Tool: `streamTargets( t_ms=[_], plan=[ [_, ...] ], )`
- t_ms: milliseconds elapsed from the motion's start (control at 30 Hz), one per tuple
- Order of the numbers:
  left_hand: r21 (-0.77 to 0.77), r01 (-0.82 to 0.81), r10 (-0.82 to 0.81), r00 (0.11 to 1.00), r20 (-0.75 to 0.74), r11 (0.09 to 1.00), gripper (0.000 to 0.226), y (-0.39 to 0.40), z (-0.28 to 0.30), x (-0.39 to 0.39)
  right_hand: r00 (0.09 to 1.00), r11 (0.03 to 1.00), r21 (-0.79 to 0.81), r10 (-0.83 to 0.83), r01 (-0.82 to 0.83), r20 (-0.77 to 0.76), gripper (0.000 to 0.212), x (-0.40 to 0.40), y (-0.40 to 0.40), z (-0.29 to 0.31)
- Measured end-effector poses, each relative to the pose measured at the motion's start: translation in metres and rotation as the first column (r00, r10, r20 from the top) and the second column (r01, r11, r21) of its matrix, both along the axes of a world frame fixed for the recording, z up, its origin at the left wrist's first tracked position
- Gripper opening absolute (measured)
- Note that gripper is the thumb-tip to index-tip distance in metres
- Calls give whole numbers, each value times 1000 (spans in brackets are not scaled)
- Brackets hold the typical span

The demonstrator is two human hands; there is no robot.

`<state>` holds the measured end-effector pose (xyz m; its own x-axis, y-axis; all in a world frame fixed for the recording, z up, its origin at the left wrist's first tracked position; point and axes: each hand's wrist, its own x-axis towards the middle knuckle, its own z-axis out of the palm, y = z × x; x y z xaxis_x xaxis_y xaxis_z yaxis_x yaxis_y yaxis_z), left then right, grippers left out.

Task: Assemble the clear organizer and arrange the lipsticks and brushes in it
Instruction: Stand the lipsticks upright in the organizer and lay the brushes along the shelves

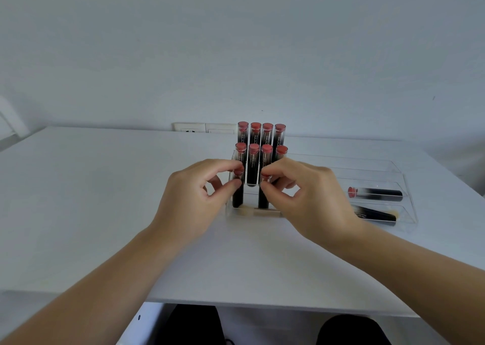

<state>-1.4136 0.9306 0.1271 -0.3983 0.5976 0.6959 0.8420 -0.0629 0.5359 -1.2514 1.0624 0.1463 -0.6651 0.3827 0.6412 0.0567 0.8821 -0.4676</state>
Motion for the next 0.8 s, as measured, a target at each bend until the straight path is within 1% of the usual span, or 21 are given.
streamTargets(
  t_ms=[167,300,467,633,800],
  plan=[
    [-1,-11,11,999,44,1000,29,1,-2,-1,1000,1000,-10,-2,2,-20,10,-3,-2,-1],
    [-1,17,-17,997,75,1000,27,3,-4,-3,999,999,-41,17,-19,-43,12,-10,-5,-2],
    [1,43,-43,996,78,999,28,2,-4,-4,999,998,-50,30,-31,-15,16,-15,-9,-5],
    [-26,67,-66,996,63,997,35,0,-3,-3,1000,1000,2,15,-15,10,27,-15,-9,-8],
    [-49,37,-37,999,-2,998,40,-2,-3,-1,999,999,-38,-6,5,-40,29,-18,-12,-16]
  ],
)
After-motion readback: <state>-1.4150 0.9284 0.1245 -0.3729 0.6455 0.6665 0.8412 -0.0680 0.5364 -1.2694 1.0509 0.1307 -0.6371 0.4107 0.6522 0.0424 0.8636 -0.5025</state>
